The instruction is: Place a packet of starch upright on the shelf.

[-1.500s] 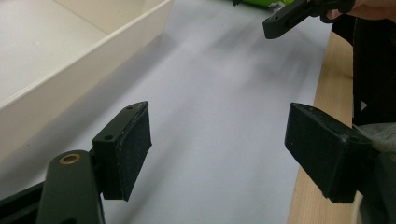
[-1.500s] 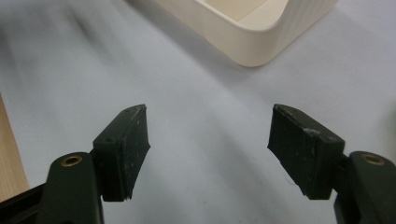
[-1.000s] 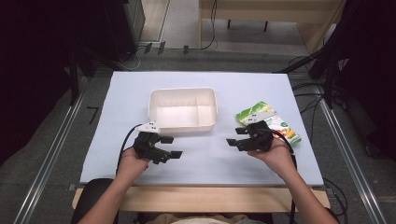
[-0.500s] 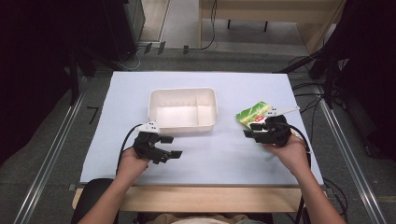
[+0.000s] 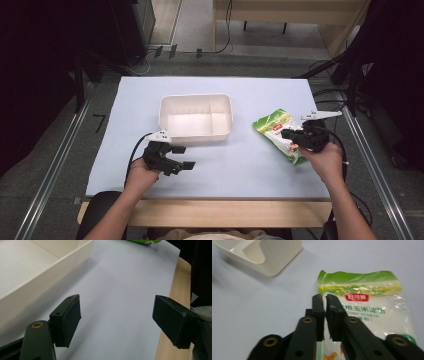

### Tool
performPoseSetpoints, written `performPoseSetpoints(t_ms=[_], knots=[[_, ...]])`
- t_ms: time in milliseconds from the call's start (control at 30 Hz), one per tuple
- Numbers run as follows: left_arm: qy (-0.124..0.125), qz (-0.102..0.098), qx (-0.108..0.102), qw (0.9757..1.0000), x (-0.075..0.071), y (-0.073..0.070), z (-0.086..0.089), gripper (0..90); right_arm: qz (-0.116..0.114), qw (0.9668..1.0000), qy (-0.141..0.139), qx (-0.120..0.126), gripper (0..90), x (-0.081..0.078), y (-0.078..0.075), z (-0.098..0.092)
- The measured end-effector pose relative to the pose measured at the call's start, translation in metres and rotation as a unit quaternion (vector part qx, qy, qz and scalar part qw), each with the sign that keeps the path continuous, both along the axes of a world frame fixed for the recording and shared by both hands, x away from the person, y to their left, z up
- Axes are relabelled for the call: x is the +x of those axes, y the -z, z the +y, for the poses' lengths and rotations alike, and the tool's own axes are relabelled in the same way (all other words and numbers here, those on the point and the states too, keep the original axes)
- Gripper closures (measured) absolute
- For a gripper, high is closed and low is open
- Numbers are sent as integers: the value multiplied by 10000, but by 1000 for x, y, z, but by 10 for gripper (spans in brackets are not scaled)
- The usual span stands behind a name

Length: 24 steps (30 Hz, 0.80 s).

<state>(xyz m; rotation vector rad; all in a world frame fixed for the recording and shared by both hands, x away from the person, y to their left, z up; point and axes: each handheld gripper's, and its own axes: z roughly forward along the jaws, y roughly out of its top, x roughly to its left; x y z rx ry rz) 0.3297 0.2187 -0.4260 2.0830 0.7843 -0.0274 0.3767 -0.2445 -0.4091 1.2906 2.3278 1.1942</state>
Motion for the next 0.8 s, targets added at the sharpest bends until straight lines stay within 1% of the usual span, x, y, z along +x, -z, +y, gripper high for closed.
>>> performPoseSetpoints(t_ms=[33,100,133,233,267,300,433,467,500,533,600,633,700,733,767,800], knots=[[-2,-2,0,10000,0,0,0,234,64,9999,72,46,893,1,-1,-3],[-5,0,-4,10000,0,0,0,234,83,9999,82,85,900,2,-1,-7],[-4,-2,-4,10000,0,0,0,234,59,9998,167,98,900,4,-1,-12],[0,4,-5,10000,0,0,0,234,46,9995,321,15,900,8,2,-20],[0,4,-5,10000,0,0,0,234,46,9995,321,15,900,8,2,-20],[1,9,-3,10000,0,0,0,234,81,9991,418,-74,900,11,5,-26],[-3,4,-12,10000,0,0,0,234,116,9979,607,-184,900,18,11,-40],[-3,4,-12,10000,0,0,0,234,116,9979,607,-184,900,18,11,-40],[-5,-2,-6,10000,0,0,0,234,131,9975,670,-181,900,19,12,-44],[2,2,-8,10000,0,0,0,234,167,9966,790,-178,900,22,16,-52],[3,-4,-19,10000,0,0,0,234,229,9957,883,-133,900,24,21,-60],[9,3,-20,10000,0,0,-1,234,229,9957,883,-133,900,24,21,-60],[26,14,-2,10000,0,0,-1,234,278,9945,1006,-121,900,26,27,-67],[26,14,-2,10000,0,0,-1,234,278,9945,1006,-121,900,26,27,-67],[34,15,-3,10000,0,0,-1,234,233,9934,1087,-291,900,27,30,-70],[36,20,19,10000,0,0,-1,234,231,9927,1130,-358,900,28,32,-72]])
